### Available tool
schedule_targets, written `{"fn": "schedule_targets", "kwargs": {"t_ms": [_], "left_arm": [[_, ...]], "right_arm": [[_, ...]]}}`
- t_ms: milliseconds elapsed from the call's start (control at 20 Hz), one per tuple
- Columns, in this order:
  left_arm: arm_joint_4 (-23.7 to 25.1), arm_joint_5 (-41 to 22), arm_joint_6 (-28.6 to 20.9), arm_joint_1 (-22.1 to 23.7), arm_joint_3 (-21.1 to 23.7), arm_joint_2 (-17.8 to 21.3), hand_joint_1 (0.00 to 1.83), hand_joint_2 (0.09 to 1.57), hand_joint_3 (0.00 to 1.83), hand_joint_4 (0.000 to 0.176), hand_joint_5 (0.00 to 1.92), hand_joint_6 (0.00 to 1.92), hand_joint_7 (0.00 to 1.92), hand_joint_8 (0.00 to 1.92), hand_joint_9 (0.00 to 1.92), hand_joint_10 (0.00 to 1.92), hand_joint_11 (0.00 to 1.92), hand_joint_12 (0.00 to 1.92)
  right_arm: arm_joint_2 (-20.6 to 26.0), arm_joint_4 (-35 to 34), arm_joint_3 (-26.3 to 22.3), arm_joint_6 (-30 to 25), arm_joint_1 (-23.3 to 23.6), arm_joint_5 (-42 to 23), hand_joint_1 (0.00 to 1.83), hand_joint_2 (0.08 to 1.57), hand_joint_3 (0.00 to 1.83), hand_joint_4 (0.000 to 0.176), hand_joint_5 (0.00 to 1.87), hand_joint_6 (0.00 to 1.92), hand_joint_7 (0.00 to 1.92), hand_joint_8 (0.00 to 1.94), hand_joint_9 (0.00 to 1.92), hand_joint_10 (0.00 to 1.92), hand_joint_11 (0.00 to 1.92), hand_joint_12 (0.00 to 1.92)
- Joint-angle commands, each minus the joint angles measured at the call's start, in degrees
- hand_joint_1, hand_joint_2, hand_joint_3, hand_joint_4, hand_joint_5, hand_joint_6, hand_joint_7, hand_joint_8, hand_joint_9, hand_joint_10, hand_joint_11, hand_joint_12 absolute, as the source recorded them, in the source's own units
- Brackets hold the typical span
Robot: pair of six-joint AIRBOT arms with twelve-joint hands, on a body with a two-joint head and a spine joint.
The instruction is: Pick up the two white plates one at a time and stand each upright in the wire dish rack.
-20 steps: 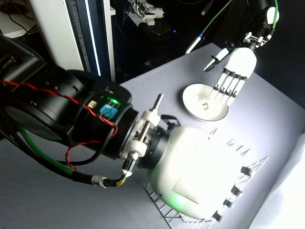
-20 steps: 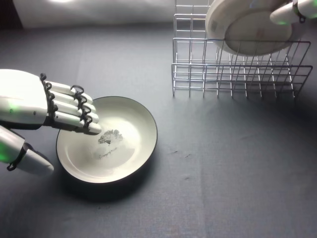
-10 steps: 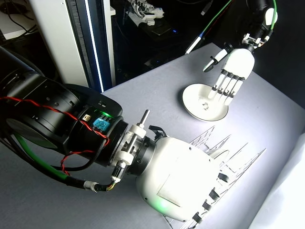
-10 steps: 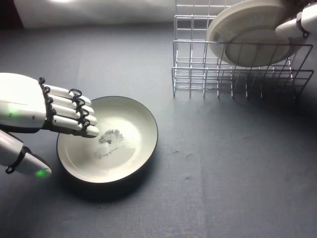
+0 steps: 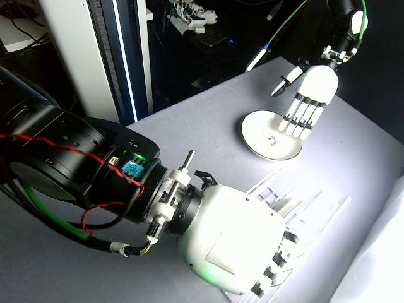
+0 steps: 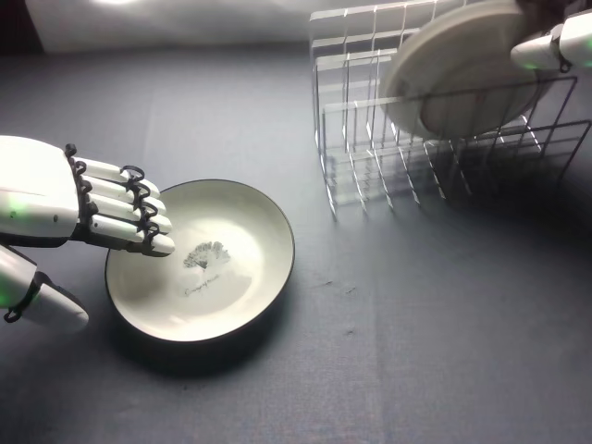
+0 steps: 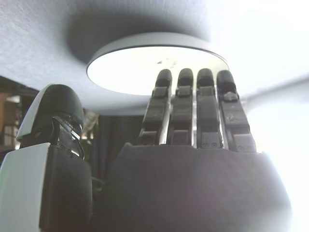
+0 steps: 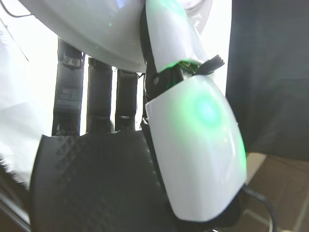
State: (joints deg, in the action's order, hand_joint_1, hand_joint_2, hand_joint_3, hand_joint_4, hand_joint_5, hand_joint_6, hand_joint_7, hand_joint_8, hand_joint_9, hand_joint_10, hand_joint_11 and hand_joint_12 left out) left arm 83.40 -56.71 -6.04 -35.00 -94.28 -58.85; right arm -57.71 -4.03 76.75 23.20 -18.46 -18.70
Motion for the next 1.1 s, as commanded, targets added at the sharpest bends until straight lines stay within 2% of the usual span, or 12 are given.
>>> {"fn": "schedule_targets", "kwargs": {"t_ms": [0,50,100,350,450,600,650,700,900,950,1000,1050], "left_arm": [[-3.39,-2.22,0.08,0.05,-0.31,-0.04,0.00,1.22,0.00,0.000,0.14,0.00,0.12,0.00,0.10,0.00,0.00,0.19],[-3.39,-2.22,0.13,0.03,-0.31,-0.04,0.00,1.23,0.00,0.000,0.16,0.00,0.14,0.00,0.11,0.00,0.00,0.23],[-3.40,-2.22,0.13,-0.03,-0.34,-0.03,0.00,1.24,0.00,0.000,0.14,0.00,0.12,0.00,0.10,0.00,0.00,0.21],[-3.40,-2.19,0.37,-0.56,-0.41,-0.02,0.00,1.24,0.00,0.000,0.14,0.00,0.13,0.01,0.11,0.01,0.00,0.20],[-3.40,-2.08,0.58,-0.83,-0.40,-0.04,0.00,1.24,0.00,0.000,0.13,0.00,0.11,0.00,0.08,0.00,0.00,0.15],[-3.40,-1.95,0.79,-1.26,-0.39,-0.13,0.00,1.23,0.00,0.000,0.14,0.00,0.12,0.00,0.09,0.00,0.00,0.18],[-3.40,-1.89,0.83,-1.50,-0.39,-0.15,0.00,1.23,0.00,0.000,0.13,0.00,0.11,0.00,0.09,0.00,0.00,0.15],[-3.40,-1.79,0.88,-1.73,-0.38,-0.15,0.00,1.23,0.00,0.000,0.14,0.01,0.12,0.00,0.10,0.00,0.00,0.14],[-3.40,-1.69,0.94,-2.50,-0.36,-0.29,0.00,1.24,0.00,0.000,0.14,0.00,0.12,0.00,0.09,0.00,0.00,0.18],[-3.40,-1.61,0.94,-3.02,-0.31,-0.35,0.00,1.23,0.00,0.000,0.13,0.00,0.12,0.00,0.10,0.00,0.00,0.19],[-3.40,-1.52,0.94,-3.37,-0.30,-0.41,0.00,1.24,0.00,0.000,0.13,0.00,0.11,0.00,0.09,0.00,0.00,0.17],[-3.40,-1.49,0.90,-4.00,-0.26,-0.53,0.00,1.24,0.00,0.000,0.14,0.00,0.12,0.00,0.10,0.00,0.00,0.18]], "right_arm": [[0.54,-0.48,0.42,-0.13,0.73,-7.47,1.28,1.13,0.00,0.000,0.67,0.66,0.84,0.14,0.81,0.28,0.50,1.12],[0.54,-0.48,0.40,-0.14,0.95,-7.65,1.31,1.09,0.00,0.000,0.74,0.18,0.85,0.03,0.84,0.16,0.47,1.13],[0.54,-0.48,0.36,-0.16,1.34,-7.67,1.31,1.08,0.00,0.000,0.75,0.10,0.84,0.01,0.85,0.11,0.48,1.11],[0.58,0.35,0.24,-0.15,3.60,-8.02,1.29,1.09,0.00,0.000,0.71,0.01,0.78,0.00,0.82,0.04,0.43,1.13],[0.58,2.33,-0.05,-0.16,5.03,-8.65,1.27,1.08,0.00,0.000,0.60,0.00,0.67,0.00,0.72,0.00,0.28,1.14],[0.58,7.00,-0.97,-0.17,6.70,-10.02,1.25,1.07,0.00,0.000,0.48,0.00,0.52,0.00,0.53,0.00,0.06,1.23],[0.60,9.87,-1.57,-0.19,6.95,-10.93,1.24,1.07,0.00,0.000,0.44,0.00,0.47,0.00,0.48,0.00,0.01,1.19],[0.68,13.50,-2.37,-0.24,7.01,-12.17,1.21,1.07,0.00,0.000,0.38,0.00,0.41,0.00,0.42,0.00,0.00,1.08],[1.30,23.73,-5.67,-0.44,7.08,-15.04,1.17,1.04,0.00,0.000,0.25,0.00,0.27,0.00,0.27,0.00,0.00,0.89],[1.39,26.74,-6.84,-0.45,7.09,-15.66,1.14,1.01,0.00,0.000,0.19,0.00,0.20,0.00,0.21,0.01,0.00,0.70],[1.47,28.37,-7.66,-0.45,7.17,-15.75,1.20,0.99,0.00,0.000,0.13,0.00,0.14,0.00,0.13,0.00,0.00,0.45],[1.55,30.43,-8.83,-0.48,7.19,-16.42,1.23,0.98,0.00,0.000,0.09,0.00,0.09,0.00,0.08,0.00,0.00,0.28]]}}
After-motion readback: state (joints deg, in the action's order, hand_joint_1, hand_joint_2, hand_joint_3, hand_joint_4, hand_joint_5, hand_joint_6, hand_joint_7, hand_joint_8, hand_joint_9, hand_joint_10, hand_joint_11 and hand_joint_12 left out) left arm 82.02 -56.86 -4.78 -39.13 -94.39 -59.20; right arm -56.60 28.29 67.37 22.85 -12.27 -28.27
